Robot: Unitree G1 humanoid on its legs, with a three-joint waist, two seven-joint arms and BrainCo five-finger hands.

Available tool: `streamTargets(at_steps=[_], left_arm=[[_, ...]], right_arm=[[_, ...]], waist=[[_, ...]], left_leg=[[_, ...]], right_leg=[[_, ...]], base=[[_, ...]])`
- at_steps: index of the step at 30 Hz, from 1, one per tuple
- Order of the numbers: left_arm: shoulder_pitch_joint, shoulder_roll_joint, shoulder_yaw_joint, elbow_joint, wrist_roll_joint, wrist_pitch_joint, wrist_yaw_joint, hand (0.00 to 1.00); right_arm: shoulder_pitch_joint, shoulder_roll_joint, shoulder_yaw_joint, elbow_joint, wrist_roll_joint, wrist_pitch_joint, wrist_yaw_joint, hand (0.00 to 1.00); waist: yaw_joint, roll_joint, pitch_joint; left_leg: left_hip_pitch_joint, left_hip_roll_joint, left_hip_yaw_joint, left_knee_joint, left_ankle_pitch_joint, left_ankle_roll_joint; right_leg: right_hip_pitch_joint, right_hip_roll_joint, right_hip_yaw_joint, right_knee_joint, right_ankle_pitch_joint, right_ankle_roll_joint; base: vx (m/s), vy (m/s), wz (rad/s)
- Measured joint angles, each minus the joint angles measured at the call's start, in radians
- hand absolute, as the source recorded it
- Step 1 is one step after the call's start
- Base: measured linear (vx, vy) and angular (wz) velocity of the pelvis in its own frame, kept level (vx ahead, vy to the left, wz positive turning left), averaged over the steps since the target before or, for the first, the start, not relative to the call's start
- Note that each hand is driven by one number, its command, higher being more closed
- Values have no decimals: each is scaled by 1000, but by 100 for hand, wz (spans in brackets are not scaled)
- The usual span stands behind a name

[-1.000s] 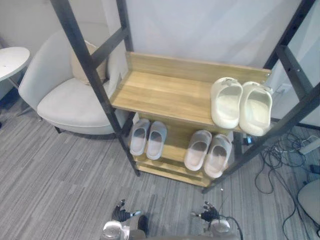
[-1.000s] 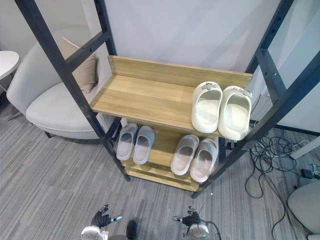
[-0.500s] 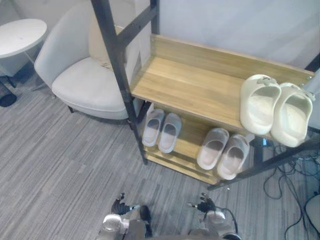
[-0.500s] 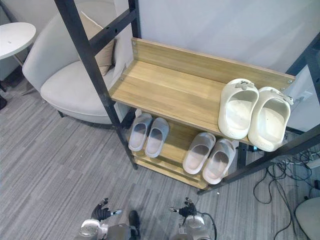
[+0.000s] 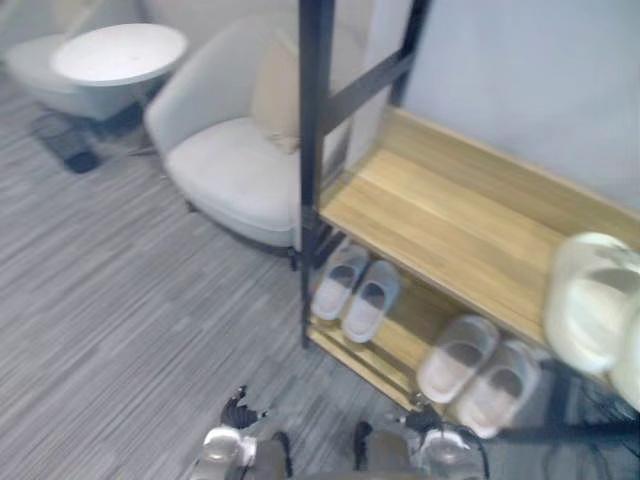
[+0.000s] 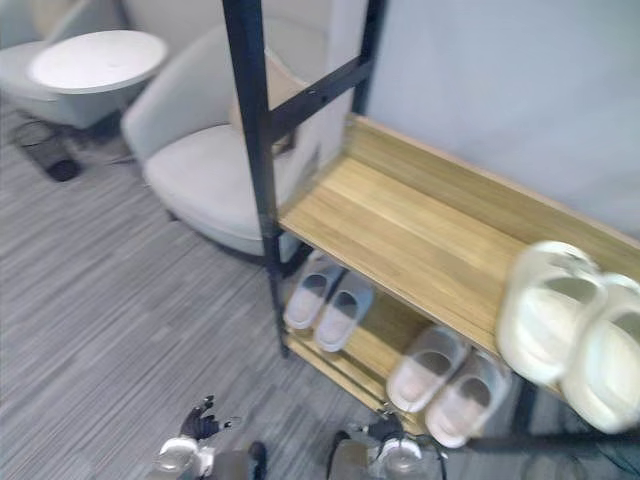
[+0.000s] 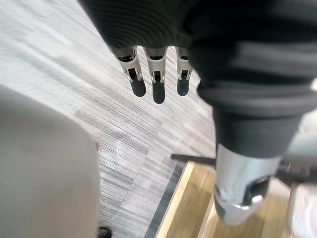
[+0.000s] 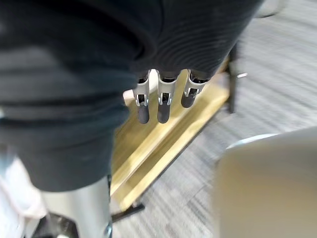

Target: Organize the slippers on the shoe rack

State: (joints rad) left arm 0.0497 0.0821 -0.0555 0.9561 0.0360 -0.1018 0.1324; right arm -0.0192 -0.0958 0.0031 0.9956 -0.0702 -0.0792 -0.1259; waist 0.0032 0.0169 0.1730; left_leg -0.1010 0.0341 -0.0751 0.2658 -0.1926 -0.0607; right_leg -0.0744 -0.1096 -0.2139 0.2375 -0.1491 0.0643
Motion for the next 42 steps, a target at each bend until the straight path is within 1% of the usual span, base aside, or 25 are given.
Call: streamTargets(at_steps=[2,7,11,13,17,18,19,20,21,22,23,24,25,26,27,28,29,30,31,35,36,37,38,40,42], left_arm=[[6,2,0,0,0,0,0,0],[-2,-1,-2,-3,1,0,-1,0],[0,0,-3,-2,1,0,0,0],[3,6,-3,-2,1,0,1,0],[0,14,-15,-8,0,0,1,0],[-1,11,-23,-13,-1,0,3,0],[-19,1,-28,-18,-2,0,14,0],[-28,5,-45,-18,-3,0,22,0],[-35,11,-47,-18,-3,0,22,0],[-42,9,-51,-17,-4,-1,22,0],[-55,-25,-54,-12,-5,0,21,0],[-53,-43,-54,-9,-6,3,20,0],[-52,-47,-53,-9,-7,3,20,0],[-47,-45,-53,-12,-8,2,20,0],[-49,-35,-61,-18,-9,0,21,0],[-50,-26,-65,-19,-9,0,21,0],[-48,-22,-68,-19,-9,1,21,0],[-46,-12,-83,-15,-9,1,20,0],[-45,-6,-82,-4,-9,1,21,0],[-7,21,-78,16,-8,2,20,0],[-4,24,-78,17,-7,2,20,0],[1,27,-76,17,-7,2,20,0],[1,28,-76,18,-7,2,20,0],[3,26,-57,19,-7,2,20,0],[2,25,-41,24,-7,2,20,0]], right_arm=[[19,14,1,0,-1,1,0,0],[24,18,13,-17,-7,-3,-2,0],[43,23,44,-41,-9,-7,-1,0],[39,51,55,-41,-9,-10,-2,0],[17,56,80,-43,-9,-18,-3,0],[10,55,80,-43,-9,-19,-5,0],[-6,48,79,-49,-10,-23,-10,0],[-17,50,82,-70,-10,-24,-12,0],[-18,54,81,-75,-10,-25,-12,0],[-19,56,81,-78,-10,-26,-12,0],[-45,30,78,-78,-10,-23,-18,0],[-59,17,78,-80,-10,-20,-23,0],[-60,15,78,-81,-10,-19,-24,0],[-50,12,68,-82,-10,-13,-30,0],[-37,13,46,-82,-10,-12,-30,0],[-32,22,38,-82,-10,-10,-30,0],[-30,23,38,-83,-10,-10,-30,0],[-27,28,38,-82,-12,-9,-29,0],[-28,32,37,-77,-18,-6,-29,0],[-44,60,38,-75,-18,0,-22,0],[-41,61,38,-74,-18,0,-20,0],[-33,61,38,-73,-18,1,-20,0],[-30,61,38,-73,-18,1,-20,0],[-4,63,39,-73,-18,2,-15,0],[4,69,40,-73,-18,2,-9,0]], waist=[[2,-12,2],[3,-44,-20],[4,-46,-23],[12,-62,-33],[25,-66,-36],[25,-63,-35],[25,-27,-17],[22,-36,-20],[21,-56,-19],[18,-60,-16],[7,-7,-5],[-4,5,0],[-4,8,-1],[-6,1,-1],[-14,-14,-6],[-14,-30,-7],[-14,-35,-10],[-16,-40,-14],[-17,-37,-11],[-15,-34,-11],[-15,-35,-11],[-16,-35,-11],[-16,-35,-11],[-21,-38,-10],[-22,-45,-8]], left_leg=[[60,17,-9,-41,-1,-8],[69,16,-25,-57,1,-12],[71,2,-75,-56,5,-16],[59,-13,-81,-56,27,-33],[26,-32,-91,-55,74,-48],[15,-29,-66,-51,93,-47],[-17,-4,-13,-23,109,-49],[-48,1,54,-23,131,-37],[-54,-8,91,-29,133,-22],[-55,-4,194,-31,100,10],[-72,72,393,33,30,52],[-69,108,518,57,19,62],[-68,116,545,61,19,62],[-67,104,569,63,23,60],[-50,74,547,26,24,62],[-35,42,525,-25,52,76],[-30,30,518,-47,66,78],[-7,-13,488,-133,116,93],[9,-35,469,-182,145,107],[73,-70,433,-303,192,117],[79,-76,417,-319,200,123],[84,-82,390,-330,205,118],[85,-83,383,-330,205,118],[84,-91,317,-331,210,111],[85,-103,273,-330,212,108]], right_leg=[[74,21,-27,-44,2,-1],[116,20,-61,-83,4,1],[171,17,-114,-128,26,3],[183,6,-151,-129,31,5],[173,-17,-203,-79,31,5],[151,-21,-218,-21,31,5],[68,-15,-209,80,-14,2],[95,29,-179,-139,3,-13],[95,15,-181,-193,74,-31],[97,-1,-218,-203,106,-44],[93,21,-258,-188,100,-51],[95,14,-295,-163,93,-51],[97,12,-307,-152,87,-45],[115,-11,-343,-113,52,-24],[126,-31,-386,-92,28,-7],[131,-48,-410,-87,23,-1],[130,-54,-417,-84,24,0],[129,-74,-439,-73,27,1],[125,-91,-448,-45,27,1],[97,-135,-438,82,24,3],[90,-138,-415,106,23,1],[74,-130,-337,121,9,-11],[71,-124,-307,123,2,-12],[63,-67,-138,123,-48,-9],[59,-43,-102,123,-72,-13]], base=[[192,-111,35],[141,-24,23],[94,23,53],[69,11,64],[30,-16,70],[-17,13,68],[-80,28,106],[-131,34,101],[-143,14,103],[-135,40,78],[-99,98,88],[-55,122,67],[-19,133,86],[-16,134,104],[-23,163,122],[-9,112,85],[-20,102,74],[-22,119,71],[-29,148,66],[-57,143,27],[-77,129,41],[-69,97,40],[-80,99,60],[-68,43,72],[-62,-39,77]])
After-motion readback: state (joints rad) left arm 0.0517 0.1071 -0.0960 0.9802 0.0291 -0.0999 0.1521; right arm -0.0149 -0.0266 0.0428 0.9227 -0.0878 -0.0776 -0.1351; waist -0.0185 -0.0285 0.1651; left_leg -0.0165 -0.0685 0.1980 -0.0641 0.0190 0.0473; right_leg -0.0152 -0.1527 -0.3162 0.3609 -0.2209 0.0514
